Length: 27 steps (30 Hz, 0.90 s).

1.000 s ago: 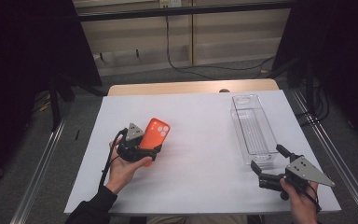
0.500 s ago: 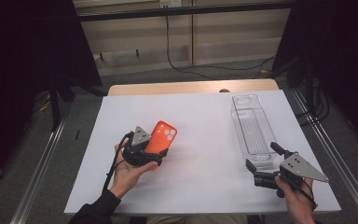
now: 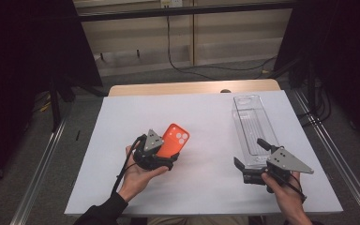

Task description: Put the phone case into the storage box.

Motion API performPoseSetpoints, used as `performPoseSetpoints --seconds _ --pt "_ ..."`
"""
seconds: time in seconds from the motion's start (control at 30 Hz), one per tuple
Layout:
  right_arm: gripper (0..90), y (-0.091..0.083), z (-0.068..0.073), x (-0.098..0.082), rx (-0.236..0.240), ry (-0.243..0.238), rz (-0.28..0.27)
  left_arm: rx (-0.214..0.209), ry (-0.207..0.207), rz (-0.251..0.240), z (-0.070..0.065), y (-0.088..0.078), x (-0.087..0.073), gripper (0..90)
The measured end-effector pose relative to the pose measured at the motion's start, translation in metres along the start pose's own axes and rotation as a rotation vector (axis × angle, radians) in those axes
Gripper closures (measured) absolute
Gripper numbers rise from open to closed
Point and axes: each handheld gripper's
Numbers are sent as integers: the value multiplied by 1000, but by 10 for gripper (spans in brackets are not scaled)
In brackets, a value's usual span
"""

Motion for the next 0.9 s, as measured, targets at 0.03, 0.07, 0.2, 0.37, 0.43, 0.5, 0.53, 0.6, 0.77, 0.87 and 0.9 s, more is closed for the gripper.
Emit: performPoseSetpoints --seconds 0.03,0.07,0.2,0.37,0.43,0.5,0.53,0.6,0.77,0.87,0.9 --pt "1 2 1 1 4 -4 2 -5 1 -2 -2 1 1 159" --pt "1 4 2 1 7 -3 6 -3 9 3 -3 2 1 159" --pt "15 10 5 4 10 5 6 -7 26 -5 -10 8 5 159" --pt "17 14 7 12 11 -8 -19 -12 40 -9 -18 15 9 159" --pt "18 15 8 14 14 -16 -18 -16 49 -11 -21 18 11 159" --pt "25 16 9 16 13 -17 -9 -25 73 -12 -26 20 13 159" --pt "29 17 9 17 11 -13 -1 -25 91 -12 -28 19 13 159" --pt "38 18 9 17 -1 -5 22 -32 95 -15 -32 20 13 159" --pt "57 22 8 14 5 41 21 -31 103 -26 -38 22 14 158" --pt "62 22 8 15 9 80 11 -21 99 -44 -41 24 15 159" --pt "61 22 9 16 7 88 6 -19 105 -48 -42 24 16 159"
Point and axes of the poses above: each handheld gripper's, and its own axes: y roughly forward along the jaws, x roughly out of its top, z roughly to its left, and after that the axes turned 5 degrees about x, right-handed
